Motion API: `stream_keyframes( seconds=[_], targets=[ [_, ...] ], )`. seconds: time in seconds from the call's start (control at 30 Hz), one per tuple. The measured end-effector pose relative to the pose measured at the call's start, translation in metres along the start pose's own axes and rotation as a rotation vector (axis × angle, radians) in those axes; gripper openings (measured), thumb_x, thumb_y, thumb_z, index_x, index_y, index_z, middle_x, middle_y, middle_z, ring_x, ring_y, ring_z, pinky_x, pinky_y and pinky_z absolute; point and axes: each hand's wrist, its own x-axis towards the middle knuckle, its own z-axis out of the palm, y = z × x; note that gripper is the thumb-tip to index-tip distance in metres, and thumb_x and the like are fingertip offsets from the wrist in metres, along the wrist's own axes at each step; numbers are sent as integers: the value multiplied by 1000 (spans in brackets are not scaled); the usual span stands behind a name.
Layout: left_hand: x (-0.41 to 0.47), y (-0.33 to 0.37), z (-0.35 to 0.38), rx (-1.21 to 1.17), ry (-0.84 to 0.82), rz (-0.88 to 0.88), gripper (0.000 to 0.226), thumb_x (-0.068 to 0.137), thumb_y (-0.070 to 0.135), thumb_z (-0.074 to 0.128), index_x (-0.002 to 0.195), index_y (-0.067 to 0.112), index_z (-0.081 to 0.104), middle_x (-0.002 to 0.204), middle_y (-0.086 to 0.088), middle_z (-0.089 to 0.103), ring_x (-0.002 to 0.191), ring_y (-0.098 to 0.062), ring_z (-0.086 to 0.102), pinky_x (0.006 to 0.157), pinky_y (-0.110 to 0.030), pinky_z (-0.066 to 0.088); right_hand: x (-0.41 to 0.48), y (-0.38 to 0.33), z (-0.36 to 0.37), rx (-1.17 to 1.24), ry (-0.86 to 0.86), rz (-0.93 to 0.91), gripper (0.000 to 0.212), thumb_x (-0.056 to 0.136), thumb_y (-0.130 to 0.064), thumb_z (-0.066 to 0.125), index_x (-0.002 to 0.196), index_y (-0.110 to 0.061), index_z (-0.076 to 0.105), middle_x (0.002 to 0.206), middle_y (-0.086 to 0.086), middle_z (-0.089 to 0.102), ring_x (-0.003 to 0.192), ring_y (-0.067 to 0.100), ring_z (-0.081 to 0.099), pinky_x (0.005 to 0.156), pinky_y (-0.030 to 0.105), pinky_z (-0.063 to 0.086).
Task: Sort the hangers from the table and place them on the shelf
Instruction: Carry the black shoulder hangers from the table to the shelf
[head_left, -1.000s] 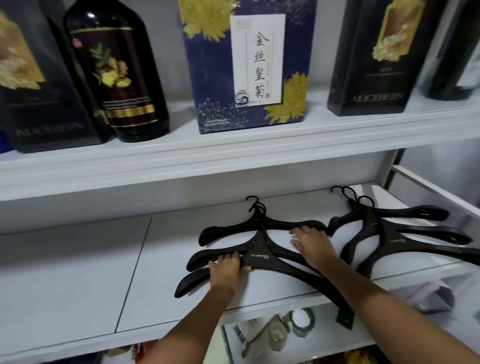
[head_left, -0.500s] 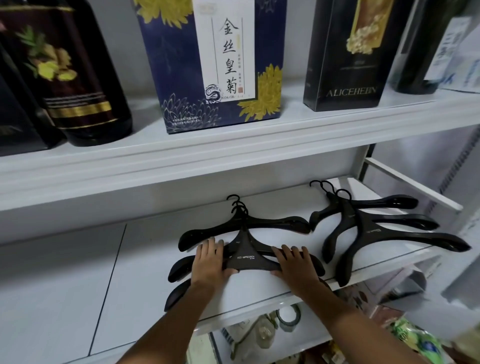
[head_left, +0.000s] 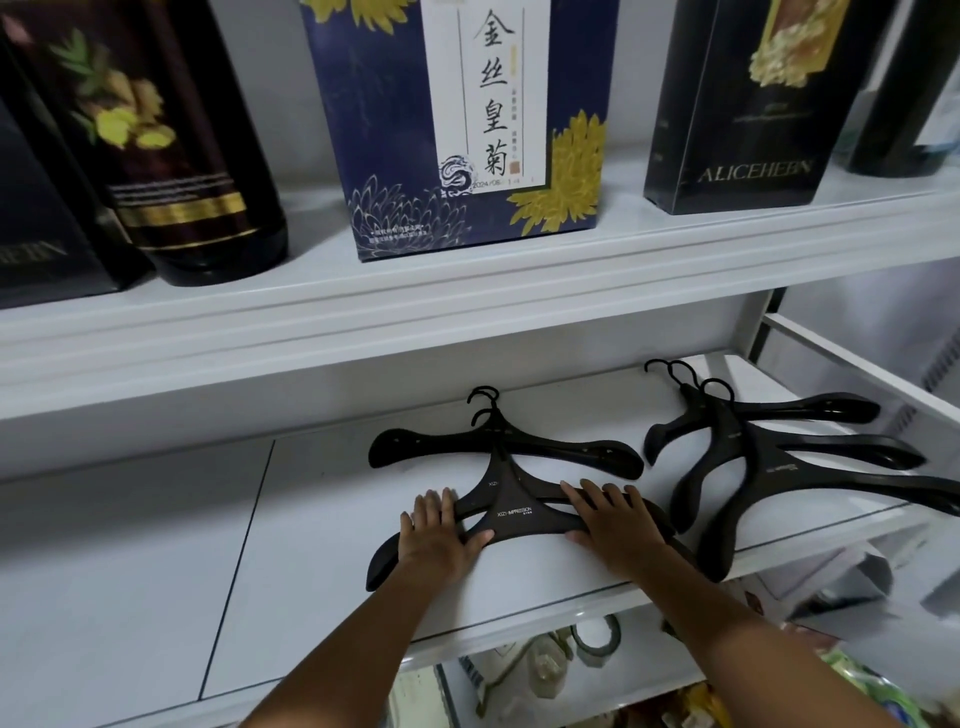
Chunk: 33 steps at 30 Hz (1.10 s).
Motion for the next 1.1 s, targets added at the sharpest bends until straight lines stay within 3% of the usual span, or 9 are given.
stream_keyframes(
  seconds=[0.07,0.17,0.27,0.47,0.57,0.83,0.97,1.03,1.1],
  targets=[
    [1,-1,-6,6,27,14,81,92,65,18,150,11,0,158,-12,4,146,-28,3,118,-41,8,0,1,1,2,-8,-5,82,37,-60,86,107,-20,74,94,4,73,73,25,69,64,45,57],
    [6,-5,-27,123,295,77,65,96,56,22,144,12,25,146,-8,35,136,-26,30,112,-36,22,-1,3,-3,-3,-9,-11,80,37,-64,83,105,-21,74,92,3,73,72,25,70,66,46,57],
    [22,-16,-52,177,486,162,54,98,43,31,142,10,32,146,-10,36,134,-26,33,110,-36,25,-4,3,-7,-34,2,-15,75,44,-65,78,104,-21,75,90,2,74,73,24,70,69,45,57],
    [47,-51,-60,195,217,-5,57,99,47,25,143,10,30,147,-12,35,135,-29,33,113,-41,20,-8,2,-6,-90,63,-18,75,49,-63,82,110,-22,72,96,3,73,90,32,69,83,50,53],
    [42,-52,-48,299,215,-2,60,99,50,20,143,9,28,143,-11,40,126,-29,43,105,-38,32,-8,1,-6,-95,70,-31,74,52,-63,81,113,-23,71,97,3,72,89,31,69,84,50,52],
    [37,-39,-50,250,160,-59,63,99,50,16,146,7,19,149,-13,29,135,-30,33,110,-38,26,-9,1,-5,-74,15,-48,70,57,-64,77,113,-22,71,99,3,73,86,29,69,83,48,53],
    [33,-37,-57,245,164,-39,63,99,49,18,150,12,9,156,-14,11,141,-34,21,113,-42,20,-8,6,-19,-64,-3,-85,65,78,-67,43,120,-23,66,111,2,70,96,28,68,89,50,51],
    [30,-33,-62,255,255,19,61,99,46,24,149,13,12,155,-14,15,140,-33,24,113,-41,21,-7,7,-33,27,-61,-30,67,77,-63,28,110,-24,72,102,0,72,86,24,70,84,46,53],
    [27,-25,-69,259,326,105,59,99,42,31,149,14,16,154,-11,22,137,-29,29,112,-38,22,-9,7,-54,37,-20,-6,61,87,-59,29,126,-24,61,120,1,65,102,23,65,97,42,46]
  ],
)
